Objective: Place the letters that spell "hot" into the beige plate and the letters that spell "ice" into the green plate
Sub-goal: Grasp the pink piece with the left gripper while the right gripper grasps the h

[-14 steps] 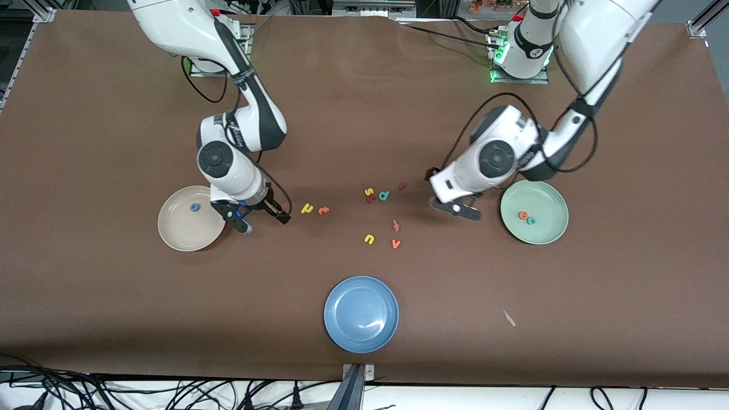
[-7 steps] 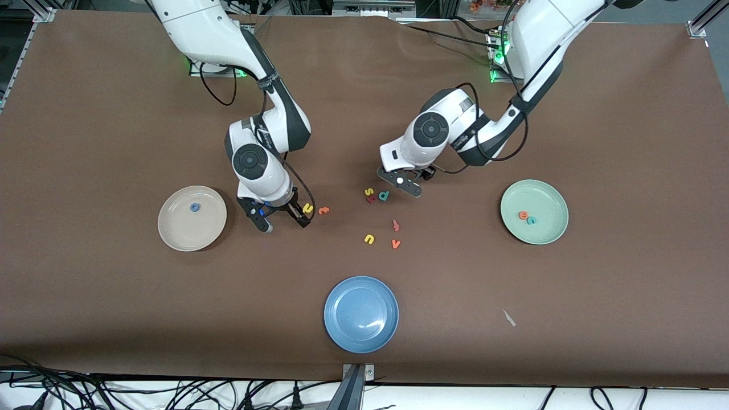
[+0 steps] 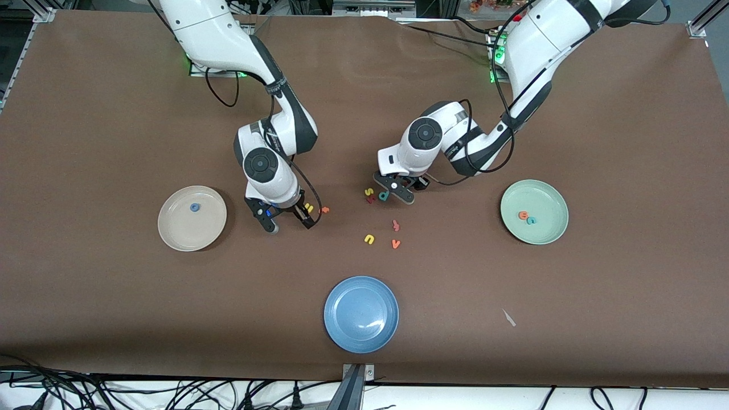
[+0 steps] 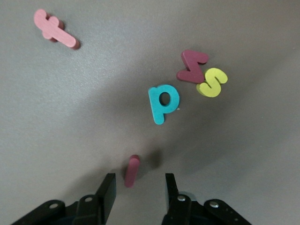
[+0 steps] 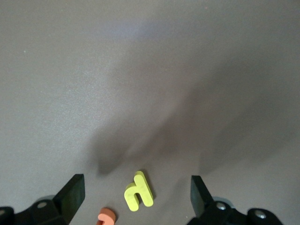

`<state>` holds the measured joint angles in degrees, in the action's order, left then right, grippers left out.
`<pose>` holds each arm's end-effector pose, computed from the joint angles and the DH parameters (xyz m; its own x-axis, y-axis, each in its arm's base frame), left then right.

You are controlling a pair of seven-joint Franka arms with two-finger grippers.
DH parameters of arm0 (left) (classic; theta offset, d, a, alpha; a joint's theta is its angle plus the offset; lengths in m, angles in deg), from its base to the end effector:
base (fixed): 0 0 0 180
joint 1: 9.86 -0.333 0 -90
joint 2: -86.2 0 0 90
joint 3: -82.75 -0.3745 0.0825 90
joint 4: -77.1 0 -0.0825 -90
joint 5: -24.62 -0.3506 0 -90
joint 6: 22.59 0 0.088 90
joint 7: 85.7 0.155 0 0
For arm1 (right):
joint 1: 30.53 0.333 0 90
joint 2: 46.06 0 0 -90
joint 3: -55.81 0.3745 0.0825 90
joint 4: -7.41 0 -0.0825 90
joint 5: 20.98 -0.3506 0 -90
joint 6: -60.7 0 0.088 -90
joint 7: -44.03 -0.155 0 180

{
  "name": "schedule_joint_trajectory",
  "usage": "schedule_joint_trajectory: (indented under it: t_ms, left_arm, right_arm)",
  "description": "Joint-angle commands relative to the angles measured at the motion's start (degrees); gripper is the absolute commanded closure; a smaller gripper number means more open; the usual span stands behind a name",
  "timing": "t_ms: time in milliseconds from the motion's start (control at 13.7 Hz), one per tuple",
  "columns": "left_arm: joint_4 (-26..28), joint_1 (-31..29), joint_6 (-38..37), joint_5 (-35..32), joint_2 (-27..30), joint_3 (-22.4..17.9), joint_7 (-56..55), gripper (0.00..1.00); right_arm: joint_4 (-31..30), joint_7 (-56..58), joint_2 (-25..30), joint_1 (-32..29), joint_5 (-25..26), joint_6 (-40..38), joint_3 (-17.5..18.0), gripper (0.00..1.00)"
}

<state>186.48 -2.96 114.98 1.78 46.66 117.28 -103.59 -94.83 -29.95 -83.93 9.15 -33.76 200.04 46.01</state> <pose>0.4956 -0.3855 0.2048 0.8118 -0.5806 -0.0615 -0.5734 -0.8127 0.1039 0.5720 0.3501 0.2109 0.6183 -0.7850 -0.0391 -0.7858 -0.6184 -0.0103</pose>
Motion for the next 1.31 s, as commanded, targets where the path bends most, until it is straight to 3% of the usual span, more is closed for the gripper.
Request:
schedule_joint_trajectory:
  t_ms: [0, 364, 583, 656, 801, 1020, 1238]
  left_arm:
    - [-0.8, 0.3, 0.1, -3.5, -0.6, -0.2, -0.5, 0.59]
    - [-0.8, 0.4, 0.2, -4.1, -1.4, -0.4, -0.5, 0.64]
    - [-1.3, 0.4, 0.2, -4.8, -1.7, -0.4, -0.5, 0.85]
    - [-1.5, 0.1, 0.1, -4.9, -1.3, -0.4, -0.6, 1.0]
    - [-1.9, -0.7, -0.3, -4.8, -0.8, -0.3, -0.4, 1.0]
    - [-2.9, -4.0, -3.7, -4.1, 1.7, 0.4, 0.1, 1.0]
    - [-2.9, -10.3, -10.5, -4.1, 4.9, 3.7, 0.4, 1.0]
  right_arm:
    - [1.8, -0.8, -1.3, 0.8, -1.0, 0.1, -0.5, 0.0]
    - [1.8, -0.8, -2.0, 1.5, -1.0, 0.8, -0.5, 0.03]
    - [1.7, -0.8, -2.3, 1.9, -1.0, 0.9, -0.6, 0.04]
    - [1.7, -0.8, -2.6, 2.0, -1.0, 1.2, -0.5, 0.05]
    - [1.7, -0.7, -2.6, 2.1, -0.9, 1.4, -0.6, 0.08]
    - [1.7, -0.6, -2.6, 2.2, -0.5, 1.4, -0.6, 0.23]
    - [1.7, -0.5, -2.6, 2.2, -0.4, 1.3, -0.6, 0.38]
